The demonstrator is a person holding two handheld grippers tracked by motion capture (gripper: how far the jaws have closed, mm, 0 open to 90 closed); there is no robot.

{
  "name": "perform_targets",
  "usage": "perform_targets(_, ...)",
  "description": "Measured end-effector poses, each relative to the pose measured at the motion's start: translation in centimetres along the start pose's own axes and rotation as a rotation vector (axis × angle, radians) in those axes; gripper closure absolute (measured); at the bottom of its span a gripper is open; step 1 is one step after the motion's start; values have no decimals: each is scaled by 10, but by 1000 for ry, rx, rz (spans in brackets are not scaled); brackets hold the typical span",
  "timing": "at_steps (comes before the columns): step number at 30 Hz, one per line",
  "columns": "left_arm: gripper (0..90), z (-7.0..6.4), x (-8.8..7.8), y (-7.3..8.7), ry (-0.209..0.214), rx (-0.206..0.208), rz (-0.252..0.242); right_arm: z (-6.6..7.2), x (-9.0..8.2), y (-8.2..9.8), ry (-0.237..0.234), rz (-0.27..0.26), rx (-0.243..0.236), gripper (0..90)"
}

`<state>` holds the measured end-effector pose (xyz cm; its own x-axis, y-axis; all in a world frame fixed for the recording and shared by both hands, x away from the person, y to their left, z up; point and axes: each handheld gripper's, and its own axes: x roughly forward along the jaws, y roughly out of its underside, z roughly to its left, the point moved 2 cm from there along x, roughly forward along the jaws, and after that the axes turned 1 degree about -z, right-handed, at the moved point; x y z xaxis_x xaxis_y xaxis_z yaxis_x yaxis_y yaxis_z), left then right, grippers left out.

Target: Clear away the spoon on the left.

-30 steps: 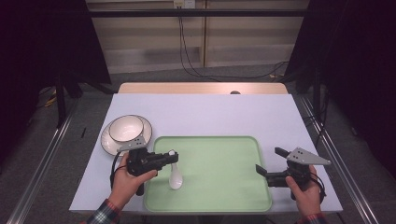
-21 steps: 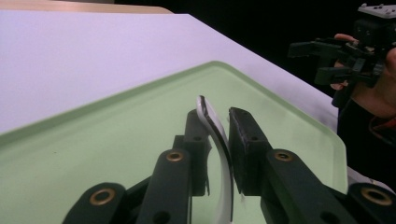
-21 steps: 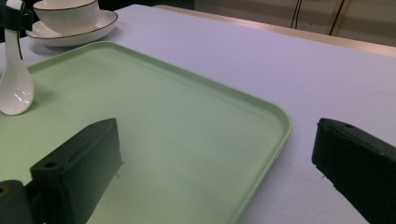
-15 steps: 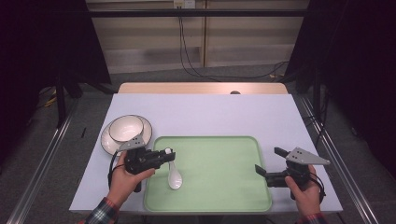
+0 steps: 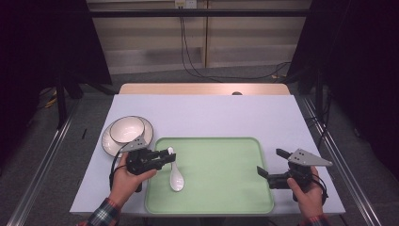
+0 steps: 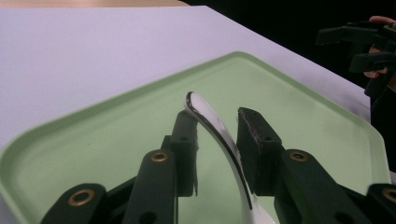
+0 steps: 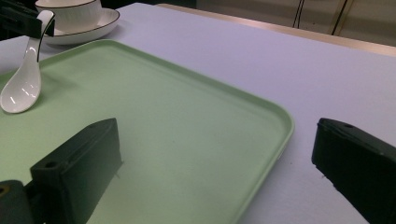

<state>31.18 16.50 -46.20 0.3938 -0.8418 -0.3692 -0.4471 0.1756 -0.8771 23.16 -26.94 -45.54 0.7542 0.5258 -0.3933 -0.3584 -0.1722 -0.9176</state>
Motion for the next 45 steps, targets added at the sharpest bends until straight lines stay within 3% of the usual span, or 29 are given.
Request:
perform_targets(32,626,14,8,8,-67,-26,26,1,1,0,-6,2,-9,8)
perform_targets(45,578,18,10,12,-92,-17,57,2,0,-1,-11,3,-11,8)
